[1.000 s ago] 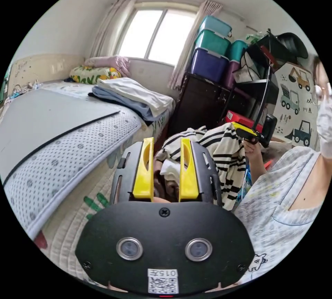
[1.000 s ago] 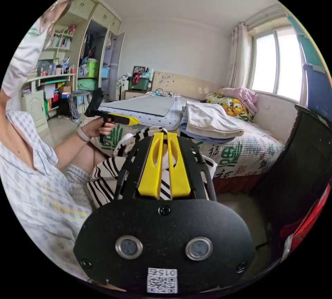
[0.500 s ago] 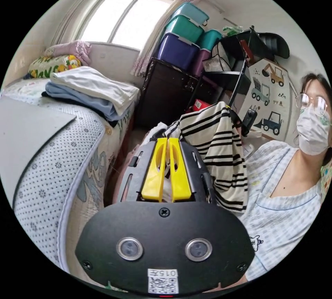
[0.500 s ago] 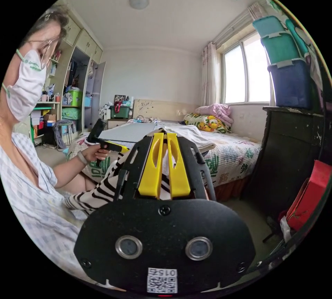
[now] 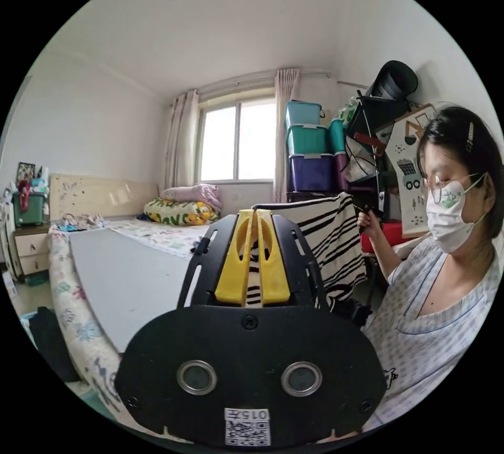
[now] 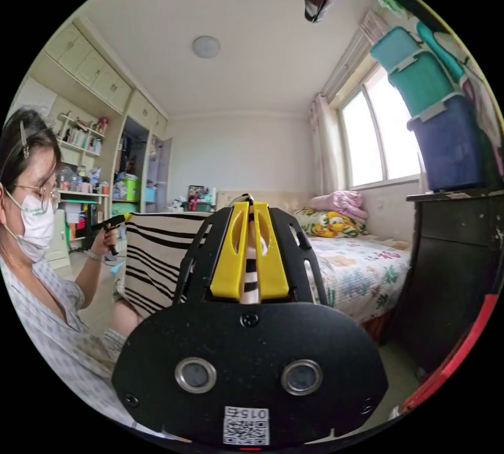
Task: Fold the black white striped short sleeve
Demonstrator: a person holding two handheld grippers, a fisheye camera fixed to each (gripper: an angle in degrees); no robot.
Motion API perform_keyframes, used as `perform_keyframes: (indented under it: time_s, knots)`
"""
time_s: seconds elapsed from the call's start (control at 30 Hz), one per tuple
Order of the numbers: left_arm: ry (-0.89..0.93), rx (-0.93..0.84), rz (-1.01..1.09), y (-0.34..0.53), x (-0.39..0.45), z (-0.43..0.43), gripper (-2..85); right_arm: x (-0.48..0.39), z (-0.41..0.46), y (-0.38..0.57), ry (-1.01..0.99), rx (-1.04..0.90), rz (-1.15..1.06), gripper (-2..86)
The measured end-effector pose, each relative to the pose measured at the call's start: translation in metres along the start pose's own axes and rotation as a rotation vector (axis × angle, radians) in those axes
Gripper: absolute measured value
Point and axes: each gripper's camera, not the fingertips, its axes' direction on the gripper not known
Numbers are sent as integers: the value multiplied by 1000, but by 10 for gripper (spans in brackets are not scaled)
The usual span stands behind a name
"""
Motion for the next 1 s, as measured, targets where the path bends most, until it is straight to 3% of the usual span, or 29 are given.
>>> perform_keyframes:
  time_s: [0.33,0.57,0.67,0.83,1.0]
  knots:
    - [-424,103,100,17,41,-180,0,-15,138,-98,-296,60,-30,-5]
    - [-581,40,36,39,-20,-189,0,-32,286,-147,-288,-14,-55,-6]
    - [-658,-66,-33,66,-86,-153,0,-40,393,-154,-213,-209,-71,-5]
    - [-712,-426,-229,161,-239,-55,2,-59,598,-122,-108,-657,-133,-7]
    - [-767,-653,-272,235,-297,14,3,-62,688,-89,-51,-886,-161,-8]
